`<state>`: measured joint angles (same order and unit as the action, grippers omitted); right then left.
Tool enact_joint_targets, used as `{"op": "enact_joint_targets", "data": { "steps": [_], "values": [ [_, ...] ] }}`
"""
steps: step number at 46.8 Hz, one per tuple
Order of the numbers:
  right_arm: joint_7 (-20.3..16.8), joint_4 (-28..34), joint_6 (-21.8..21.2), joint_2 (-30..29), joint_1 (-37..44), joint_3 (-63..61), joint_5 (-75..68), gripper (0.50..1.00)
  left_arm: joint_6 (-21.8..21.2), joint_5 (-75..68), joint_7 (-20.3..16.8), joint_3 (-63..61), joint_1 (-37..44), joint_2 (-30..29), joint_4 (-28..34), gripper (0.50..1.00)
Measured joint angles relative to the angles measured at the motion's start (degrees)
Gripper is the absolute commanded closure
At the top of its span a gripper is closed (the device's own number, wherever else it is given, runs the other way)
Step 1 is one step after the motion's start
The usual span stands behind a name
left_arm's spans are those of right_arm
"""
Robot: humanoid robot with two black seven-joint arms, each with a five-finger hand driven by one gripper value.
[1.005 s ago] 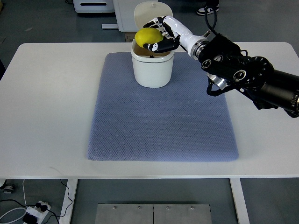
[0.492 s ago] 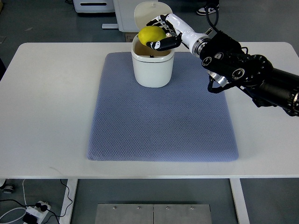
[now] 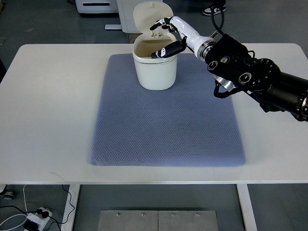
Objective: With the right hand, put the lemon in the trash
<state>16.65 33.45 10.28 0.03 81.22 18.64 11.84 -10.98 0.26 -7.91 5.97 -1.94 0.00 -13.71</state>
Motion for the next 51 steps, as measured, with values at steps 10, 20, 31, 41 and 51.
{"op": "enact_joint_targets", "data": {
  "steps": [10,20,31,41,51],
  "values": [
    [2.48,0.88,0.0,1.39,-0.09,0.0,0.1,0.5,0.0,0.0,0.0,0.0,0.0,0.0,0.0,0.5],
    [4.22,13.37,0.49,10.46,0.69,-0.5,0.12,0.5,0.0,0.0,0.01,0.01,0.03,0.0,0.0,0.5],
    [5.17,22.37,0.97,18.48,1.23,-0.71,0.12,0.5,0.0,0.0,0.01,0.0,0.02,0.0,0.0,0.5],
    [7.45,26.08,0.97,26.91,0.54,-1.41,0.04,0.5,0.0,0.0,0.0,-0.01,0.0,0.0,0.0,0.5],
    [7.38,24.01,1.05,31.36,-3.89,-7.67,-0.17,0.5,0.0,0.0,0.01,0.01,0.01,0.0,0.0,0.5]
  ]
}}
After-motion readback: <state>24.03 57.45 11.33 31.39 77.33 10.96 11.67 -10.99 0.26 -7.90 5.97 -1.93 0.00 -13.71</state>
